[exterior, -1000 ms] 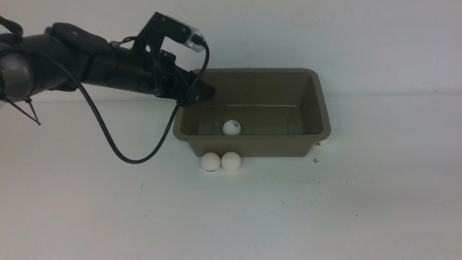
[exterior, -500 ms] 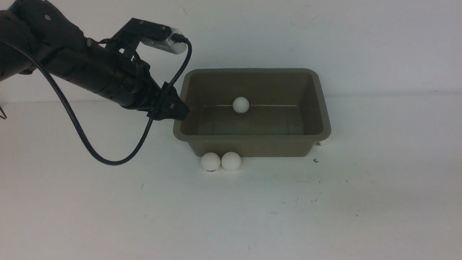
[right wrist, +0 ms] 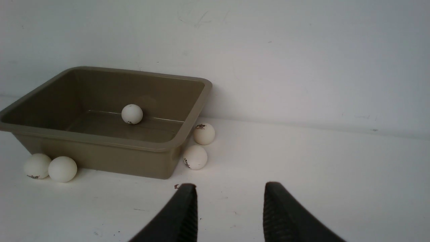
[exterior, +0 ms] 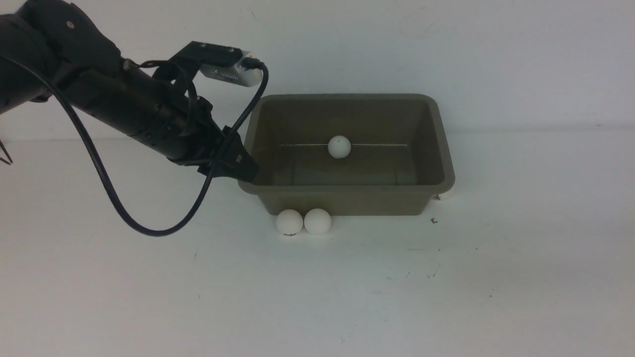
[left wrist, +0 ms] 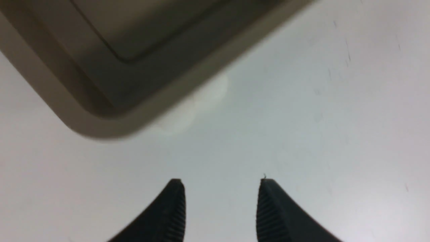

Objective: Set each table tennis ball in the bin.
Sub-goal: Use the left arm to clamp the table tennis ball closest to it

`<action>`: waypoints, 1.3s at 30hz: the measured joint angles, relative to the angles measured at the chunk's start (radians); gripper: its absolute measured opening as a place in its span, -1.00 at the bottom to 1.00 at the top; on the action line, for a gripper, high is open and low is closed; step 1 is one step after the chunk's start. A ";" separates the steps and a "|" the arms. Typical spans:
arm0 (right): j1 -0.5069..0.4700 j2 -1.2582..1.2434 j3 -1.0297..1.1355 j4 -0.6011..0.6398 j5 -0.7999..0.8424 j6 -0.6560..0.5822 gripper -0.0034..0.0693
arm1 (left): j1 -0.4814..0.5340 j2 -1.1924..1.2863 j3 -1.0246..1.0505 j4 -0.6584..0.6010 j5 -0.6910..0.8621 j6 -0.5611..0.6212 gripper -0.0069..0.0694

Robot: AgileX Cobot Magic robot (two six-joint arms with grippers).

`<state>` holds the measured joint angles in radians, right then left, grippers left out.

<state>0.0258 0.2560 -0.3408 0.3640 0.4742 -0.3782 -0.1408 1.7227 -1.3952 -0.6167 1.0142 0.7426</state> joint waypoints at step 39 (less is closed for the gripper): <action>0.000 0.000 0.000 0.000 -0.003 -0.004 -0.18 | -0.196 -0.307 0.552 -0.090 -0.782 -0.104 -0.28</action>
<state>0.0258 0.2560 -0.3408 0.3640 0.4713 -0.3819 -0.3371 1.4153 -0.8432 -0.7065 0.2319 0.6382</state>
